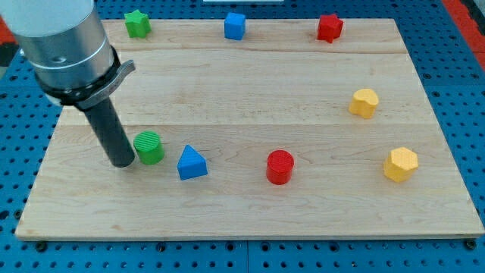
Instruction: Push the blue triangle to the right of the green circle
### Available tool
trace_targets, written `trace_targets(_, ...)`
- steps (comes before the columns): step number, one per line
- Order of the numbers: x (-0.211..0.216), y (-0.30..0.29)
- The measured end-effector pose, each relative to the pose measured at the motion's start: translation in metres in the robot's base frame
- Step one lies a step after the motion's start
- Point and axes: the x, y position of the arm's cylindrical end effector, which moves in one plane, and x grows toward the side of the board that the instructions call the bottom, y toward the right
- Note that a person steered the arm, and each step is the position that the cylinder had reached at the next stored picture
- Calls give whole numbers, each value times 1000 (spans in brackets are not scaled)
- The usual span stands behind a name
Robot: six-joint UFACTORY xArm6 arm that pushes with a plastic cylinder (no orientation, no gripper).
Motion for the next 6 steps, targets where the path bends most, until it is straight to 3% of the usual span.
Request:
trace_targets(1, 27, 2)
trace_targets(2, 32, 86)
trace_targets(3, 28, 116)
trace_targets(4, 38, 127)
trace_targets(6, 21, 85)
